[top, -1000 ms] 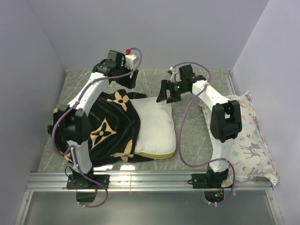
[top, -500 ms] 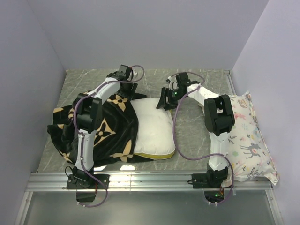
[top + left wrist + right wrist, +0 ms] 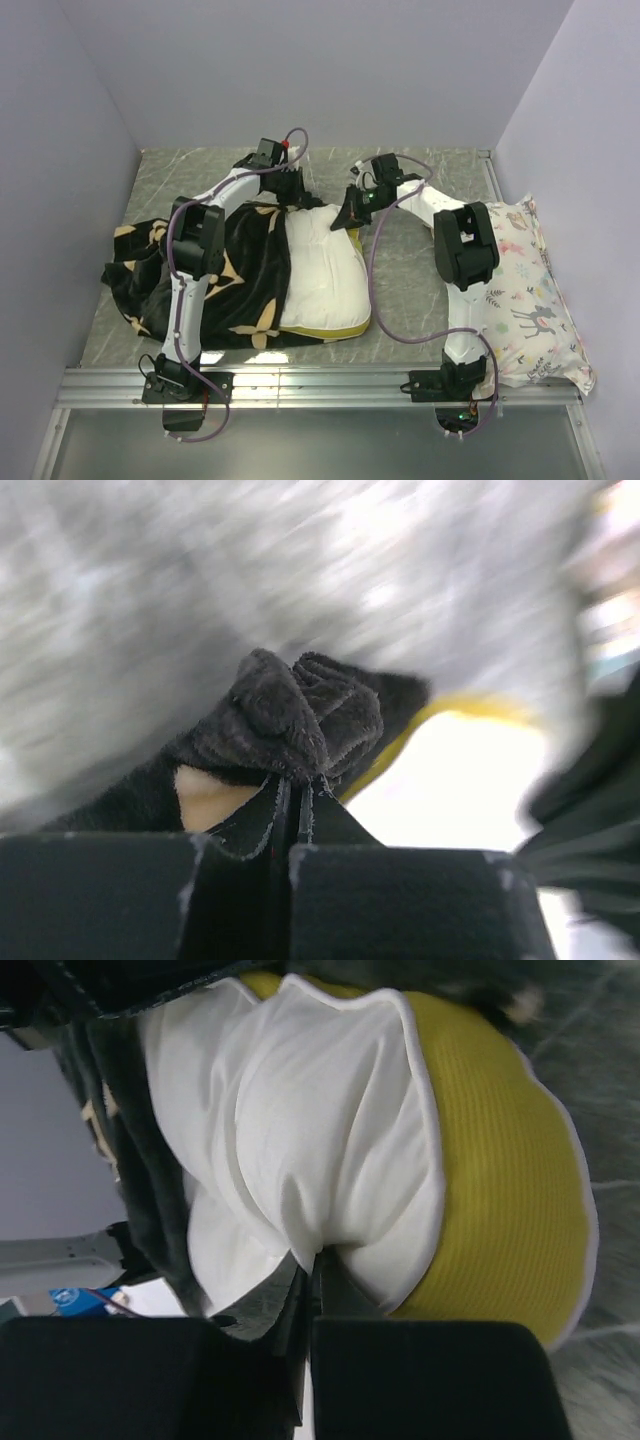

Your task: Put the pillow into the pillowcase

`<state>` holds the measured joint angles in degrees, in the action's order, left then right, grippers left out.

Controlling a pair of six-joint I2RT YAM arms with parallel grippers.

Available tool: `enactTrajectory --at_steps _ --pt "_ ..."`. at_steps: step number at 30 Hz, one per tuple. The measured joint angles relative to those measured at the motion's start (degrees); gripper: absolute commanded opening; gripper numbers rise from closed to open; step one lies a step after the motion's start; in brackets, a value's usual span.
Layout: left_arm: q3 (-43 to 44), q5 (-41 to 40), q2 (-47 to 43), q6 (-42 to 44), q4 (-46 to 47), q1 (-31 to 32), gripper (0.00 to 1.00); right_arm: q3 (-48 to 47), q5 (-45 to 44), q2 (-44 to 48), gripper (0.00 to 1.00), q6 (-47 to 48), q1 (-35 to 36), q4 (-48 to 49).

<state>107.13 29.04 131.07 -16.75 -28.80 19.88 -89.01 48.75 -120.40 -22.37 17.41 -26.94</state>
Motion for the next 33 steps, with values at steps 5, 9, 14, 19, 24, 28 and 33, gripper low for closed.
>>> enactTrajectory --at_steps 5,9,14,19,24,28,33 --pt "0.02 4.74 -1.38 -17.05 10.56 2.45 0.00 6.93 1.64 6.03 0.00 -6.84 1.86 6.47" --pt "0.98 5.03 -1.62 -25.09 15.63 6.29 0.00 10.43 1.99 12.68 0.00 -9.75 2.60 9.11" --pt "4.79 5.33 0.50 -25.59 17.97 8.15 0.50 10.03 -0.20 13.66 0.11 -9.81 1.86 12.66" --pt "14.19 6.86 3.13 -15.28 10.60 5.03 0.81 4.13 -6.05 7.43 0.63 -5.73 0.57 10.40" --pt "7.69 3.13 -7.02 -0.31 0.17 -1.90 0.82 3.56 -8.72 7.08 0.91 -2.73 -1.99 5.16" --pt "-8.50 -3.41 -24.81 13.27 -7.10 -8.37 0.81 8.20 -8.15 12.22 0.92 -1.73 -3.45 1.77" --pt "-24.79 -9.01 -43.69 25.40 -14.29 -11.02 0.81 17.29 -5.46 18.71 0.92 -0.59 -0.02 -1.51"
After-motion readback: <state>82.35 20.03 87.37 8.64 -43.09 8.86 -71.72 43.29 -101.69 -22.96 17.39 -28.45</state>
